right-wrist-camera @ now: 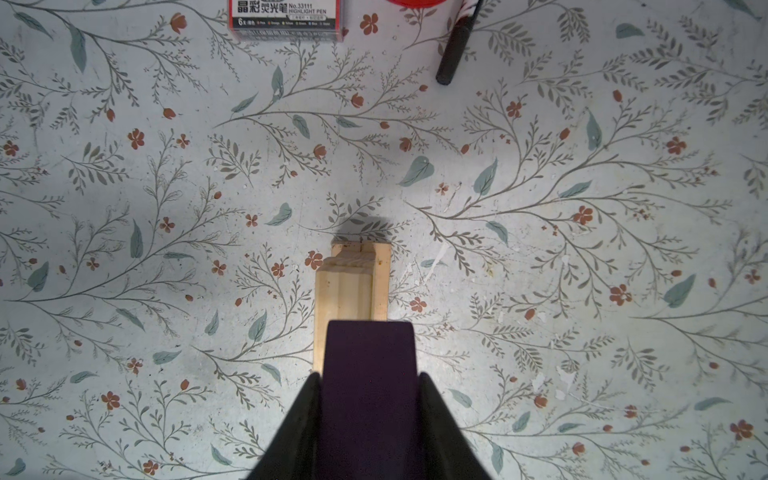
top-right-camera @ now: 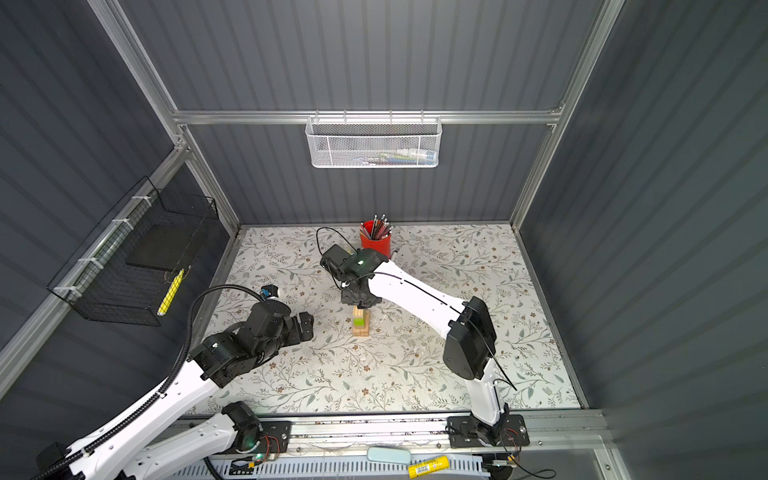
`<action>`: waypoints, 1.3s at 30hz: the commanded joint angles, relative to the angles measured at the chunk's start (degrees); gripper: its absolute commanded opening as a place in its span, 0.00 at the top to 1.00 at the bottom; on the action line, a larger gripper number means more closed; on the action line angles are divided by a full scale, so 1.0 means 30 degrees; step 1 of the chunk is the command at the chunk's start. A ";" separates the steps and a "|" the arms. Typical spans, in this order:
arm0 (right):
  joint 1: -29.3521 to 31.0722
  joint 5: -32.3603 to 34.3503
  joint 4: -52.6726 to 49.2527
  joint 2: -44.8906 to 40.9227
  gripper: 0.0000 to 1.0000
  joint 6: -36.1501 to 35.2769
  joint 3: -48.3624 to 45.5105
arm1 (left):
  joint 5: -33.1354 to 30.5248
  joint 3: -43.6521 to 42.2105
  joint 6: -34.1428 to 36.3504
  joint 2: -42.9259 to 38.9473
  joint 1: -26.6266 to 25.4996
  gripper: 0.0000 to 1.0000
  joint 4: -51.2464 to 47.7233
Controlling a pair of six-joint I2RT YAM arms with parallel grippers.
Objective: Build the wood block tower
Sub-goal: 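Lift the purple cube with the right gripper and carry it over the cluster, then lower the purple cube onto the top of the wooden blocks with the right gripper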
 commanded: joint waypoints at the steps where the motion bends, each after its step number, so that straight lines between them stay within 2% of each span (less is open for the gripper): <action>1: 0.0155 0.0102 -0.0536 0.0691 0.73 0.0550 0.0651 | -0.0472 -0.0310 -0.0338 -0.0129 -0.0047 0.00 -0.0586; 39: 0.0199 -0.0125 0.0000 0.2138 0.68 0.0716 0.0710 | -0.0374 -0.0092 -0.0354 0.0514 -0.0034 0.00 -0.0440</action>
